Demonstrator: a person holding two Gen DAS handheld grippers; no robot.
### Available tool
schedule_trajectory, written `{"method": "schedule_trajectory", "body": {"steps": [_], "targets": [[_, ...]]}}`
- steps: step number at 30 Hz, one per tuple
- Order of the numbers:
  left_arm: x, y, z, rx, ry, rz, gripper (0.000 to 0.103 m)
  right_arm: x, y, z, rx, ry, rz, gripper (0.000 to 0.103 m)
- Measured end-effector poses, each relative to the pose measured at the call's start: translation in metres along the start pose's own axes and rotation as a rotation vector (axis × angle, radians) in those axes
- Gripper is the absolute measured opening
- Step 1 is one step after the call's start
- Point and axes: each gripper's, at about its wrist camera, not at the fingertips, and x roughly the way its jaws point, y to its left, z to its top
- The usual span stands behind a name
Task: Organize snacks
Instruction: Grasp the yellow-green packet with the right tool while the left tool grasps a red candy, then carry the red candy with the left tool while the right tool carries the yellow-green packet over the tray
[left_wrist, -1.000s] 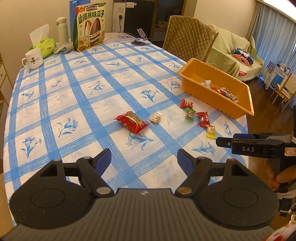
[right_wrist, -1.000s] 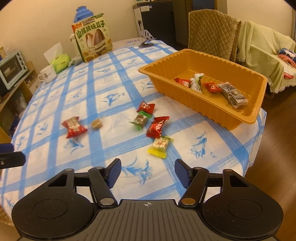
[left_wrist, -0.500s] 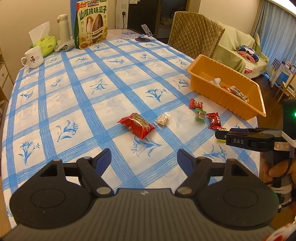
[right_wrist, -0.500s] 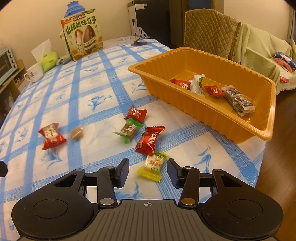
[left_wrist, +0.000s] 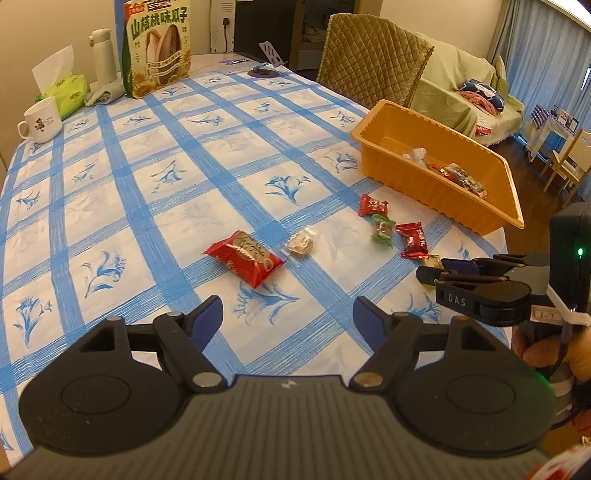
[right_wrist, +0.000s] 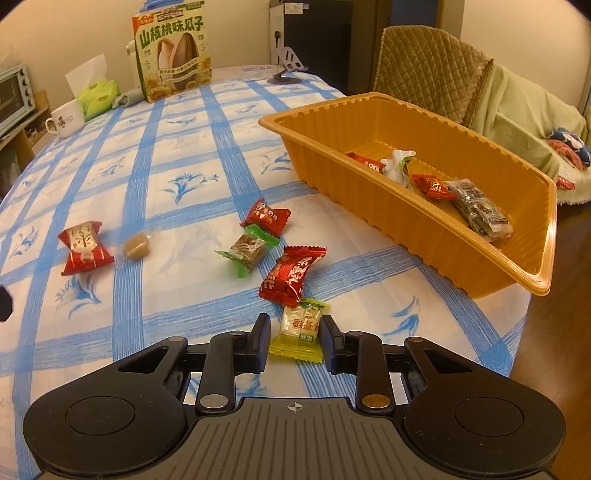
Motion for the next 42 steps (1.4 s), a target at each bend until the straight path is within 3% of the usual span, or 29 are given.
{"method": "schedule_trajectory", "body": {"steps": [6, 12, 22, 35, 42], "targets": [[0.01, -0.016, 0.008, 0.032, -0.005, -0.044, 0.071, -0.007, -0.008, -0.002, -0.006, 0.028, 0.037, 0.027], [0.027, -0.04, 0.016, 0.08, 0.003, -0.107, 0.064, -0.031, -0.028, 0.003, 0.046, 0.003, 0.066, 0.027], [0.07, -0.095, 0.031, 0.19, 0.008, -0.215, 0.043, -0.063, -0.073, 0.003, 0.158, -0.011, 0.061, 0.027], [0.122, -0.13, 0.045, 0.242, 0.048, -0.191, 0.035, -0.08, -0.113, -0.005, 0.241, -0.011, 0.032, 0.027], [0.139, -0.135, 0.048, 0.259, 0.084, -0.166, 0.025, -0.084, -0.123, -0.007, 0.26, -0.006, 0.025, 0.027]]}}
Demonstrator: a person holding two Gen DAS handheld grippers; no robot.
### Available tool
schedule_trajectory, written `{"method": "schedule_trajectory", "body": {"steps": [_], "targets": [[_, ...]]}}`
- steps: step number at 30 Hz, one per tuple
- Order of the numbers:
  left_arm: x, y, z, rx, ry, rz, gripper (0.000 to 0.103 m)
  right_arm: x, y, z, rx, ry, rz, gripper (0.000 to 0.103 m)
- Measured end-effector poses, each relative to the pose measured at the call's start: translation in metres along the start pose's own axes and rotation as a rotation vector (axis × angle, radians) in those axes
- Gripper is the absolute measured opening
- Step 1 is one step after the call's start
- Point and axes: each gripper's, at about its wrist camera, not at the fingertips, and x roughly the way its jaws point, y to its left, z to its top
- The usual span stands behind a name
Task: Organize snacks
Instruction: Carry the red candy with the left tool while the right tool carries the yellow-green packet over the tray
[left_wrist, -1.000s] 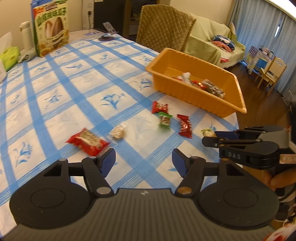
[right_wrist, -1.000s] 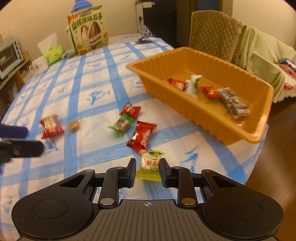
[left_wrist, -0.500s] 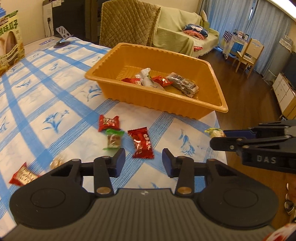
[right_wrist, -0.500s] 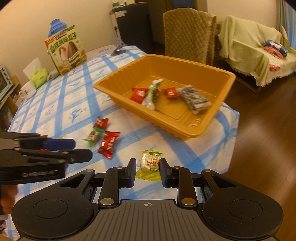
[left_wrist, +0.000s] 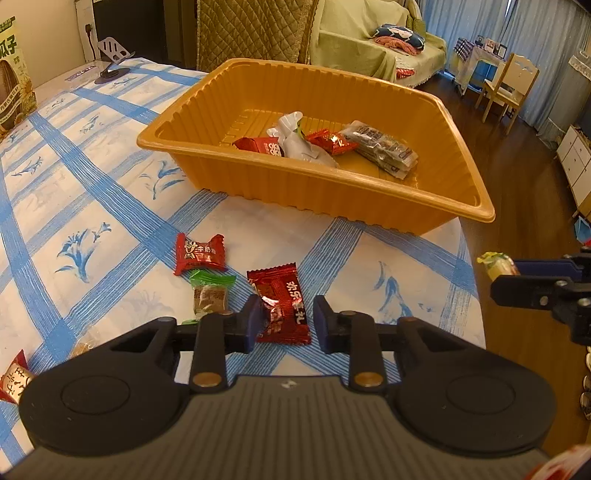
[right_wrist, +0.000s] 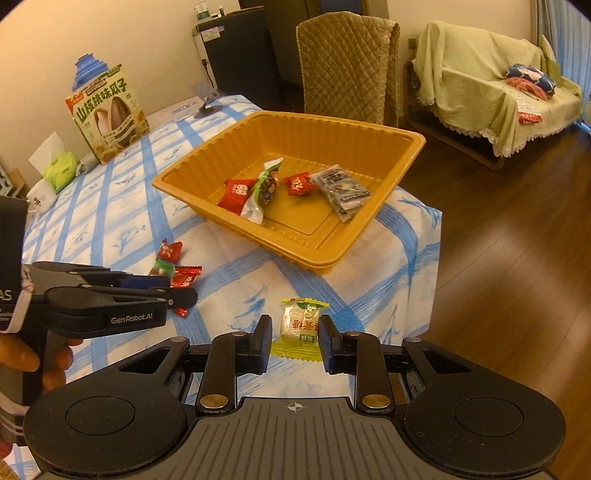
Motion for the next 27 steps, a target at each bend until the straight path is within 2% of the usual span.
{"method": "schedule_trajectory", "body": {"steps": [8, 15, 27], "targets": [[0.001, 0.0, 0.001, 0.005, 0.012, 0.001, 0.021, -0.003, -0.004, 0.001, 0.004, -0.002, 0.006, 0.027], [-0.018, 0.003, 0.001, -0.007, 0.002, -0.009, 0.021, -0.008, 0.0, 0.004, -0.006, -0.009, 0.028, 0.027], [-0.069, 0.013, 0.016, -0.022, -0.092, -0.017, 0.021, -0.024, 0.008, 0.017, -0.019, -0.064, 0.069, 0.027]]}}
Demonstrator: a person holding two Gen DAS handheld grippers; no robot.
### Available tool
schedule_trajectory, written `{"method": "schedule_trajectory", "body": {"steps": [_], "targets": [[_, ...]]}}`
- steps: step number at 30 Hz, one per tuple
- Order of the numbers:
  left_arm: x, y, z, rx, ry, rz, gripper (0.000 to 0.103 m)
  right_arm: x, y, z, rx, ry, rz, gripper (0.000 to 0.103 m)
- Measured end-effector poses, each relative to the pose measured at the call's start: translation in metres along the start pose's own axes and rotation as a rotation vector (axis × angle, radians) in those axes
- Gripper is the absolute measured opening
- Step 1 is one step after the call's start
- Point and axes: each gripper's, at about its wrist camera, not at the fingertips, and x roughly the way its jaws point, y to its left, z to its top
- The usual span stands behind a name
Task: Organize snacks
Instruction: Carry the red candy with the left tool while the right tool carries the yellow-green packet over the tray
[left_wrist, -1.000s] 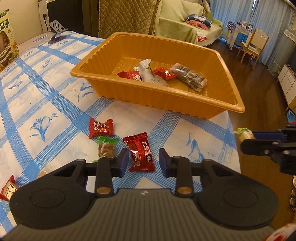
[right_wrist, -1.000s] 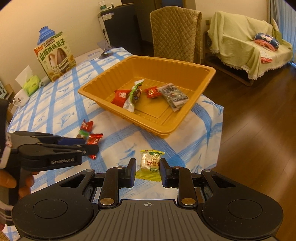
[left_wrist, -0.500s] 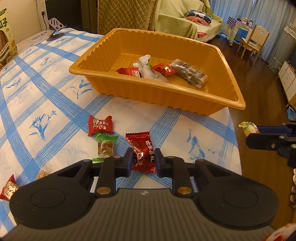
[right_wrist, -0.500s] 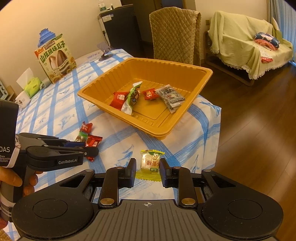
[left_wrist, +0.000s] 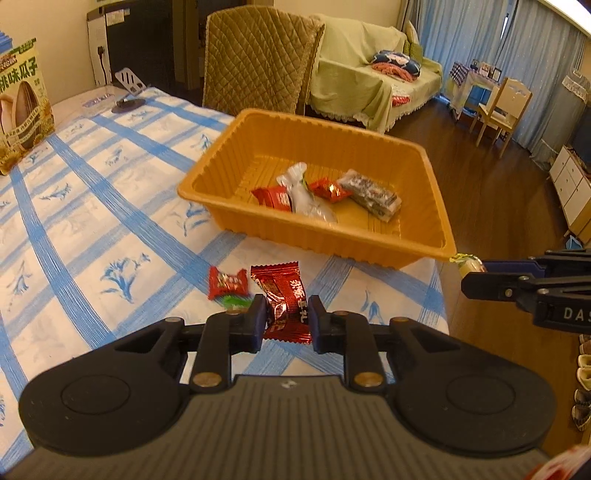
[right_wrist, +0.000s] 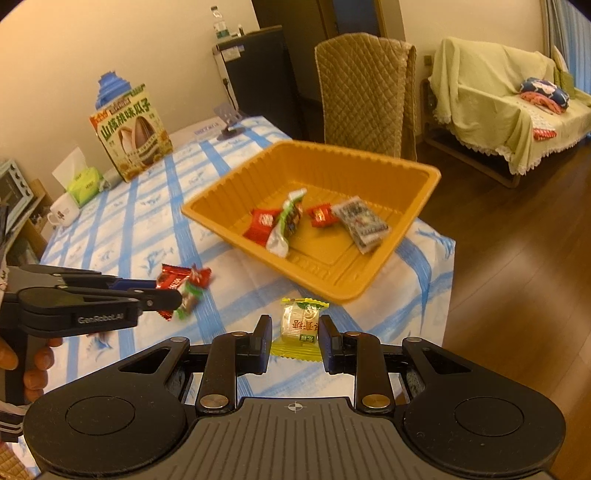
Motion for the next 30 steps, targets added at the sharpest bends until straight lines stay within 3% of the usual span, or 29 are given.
{"method": "schedule_trajectory", "body": {"steps": [13, 30], "targets": [[-0.002, 0.0, 0.05, 0.049, -0.079, 0.027, 0.021, 0.008, -0.017, 0.049, -0.028, -0.094, -0.013, 0.027], [0.05, -0.047, 0.096, 0.076, -0.04, -0.102, 0.021, 0.058, -0.051, 0.083, 0.01, 0.015, 0.028, 0.027]]}}
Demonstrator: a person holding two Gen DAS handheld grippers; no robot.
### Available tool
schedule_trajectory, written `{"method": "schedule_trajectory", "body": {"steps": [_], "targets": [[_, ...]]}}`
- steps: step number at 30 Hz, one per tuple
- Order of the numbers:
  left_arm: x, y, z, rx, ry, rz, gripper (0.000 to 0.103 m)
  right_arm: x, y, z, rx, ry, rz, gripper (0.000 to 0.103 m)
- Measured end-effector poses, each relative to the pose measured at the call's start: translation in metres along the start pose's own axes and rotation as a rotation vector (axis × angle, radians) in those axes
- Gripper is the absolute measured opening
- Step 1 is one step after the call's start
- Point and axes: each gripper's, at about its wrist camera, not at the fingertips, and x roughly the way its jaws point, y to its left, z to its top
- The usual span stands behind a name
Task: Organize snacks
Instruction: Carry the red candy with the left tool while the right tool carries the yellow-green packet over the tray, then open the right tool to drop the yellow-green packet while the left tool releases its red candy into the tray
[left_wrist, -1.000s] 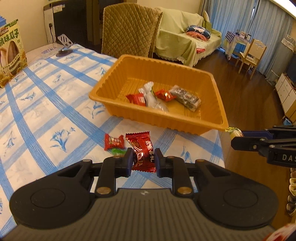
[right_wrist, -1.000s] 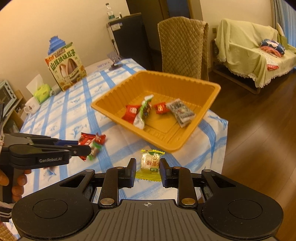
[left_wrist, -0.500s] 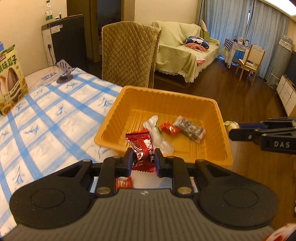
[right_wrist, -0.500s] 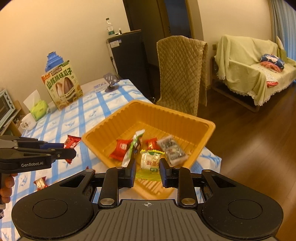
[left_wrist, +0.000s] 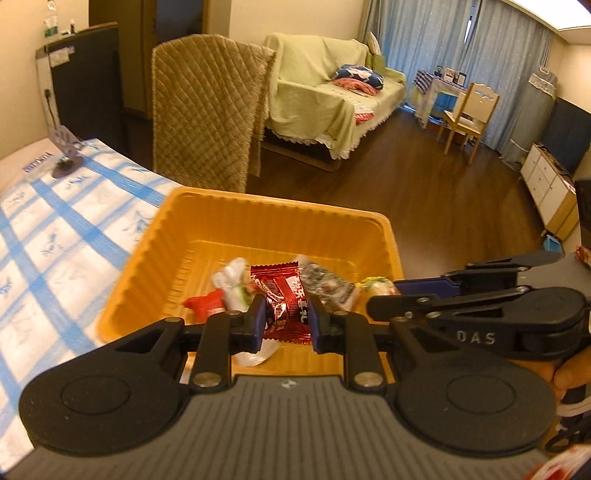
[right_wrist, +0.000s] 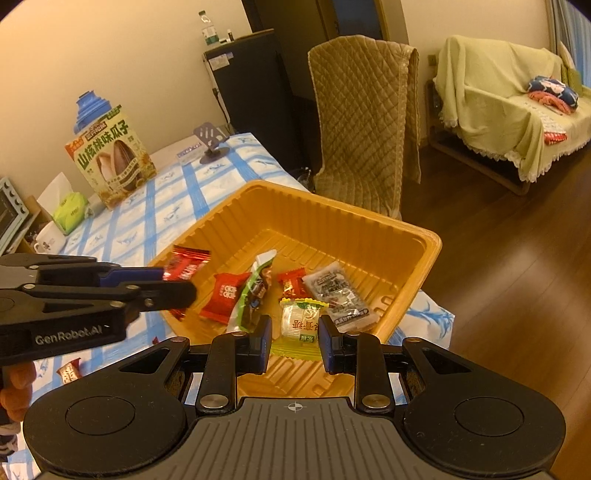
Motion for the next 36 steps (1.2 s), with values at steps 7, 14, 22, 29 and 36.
{"method": "schedule_trajectory", "body": {"steps": [7, 14, 22, 29, 36], "targets": [[0.026, -0.007, 0.002, -0.02, 0.051, -0.02, 0.021, 0.006, -0.017, 0.004, 0.008, 0.018, 0.003, 0.027], [0.045, -0.008, 0.0, -0.04, 0.093, -0.015, 0.021, 0.009, -0.028, 0.008, 0.013, 0.024, 0.016, 0.027], [0.056, -0.008, -0.003, -0.071, 0.132, -0.002, 0.022, 0.011, -0.035, 0.011, 0.007, 0.031, 0.034, 0.027], [0.044, -0.003, -0.001, -0.098, 0.118, 0.023, 0.022, 0.011, -0.037, 0.017, -0.008, 0.047, 0.069, 0.027], [0.023, 0.007, 0.005, -0.123, 0.101, 0.071, 0.023, 0.016, -0.031, 0.027, -0.066, 0.105, 0.11, 0.027]]}}
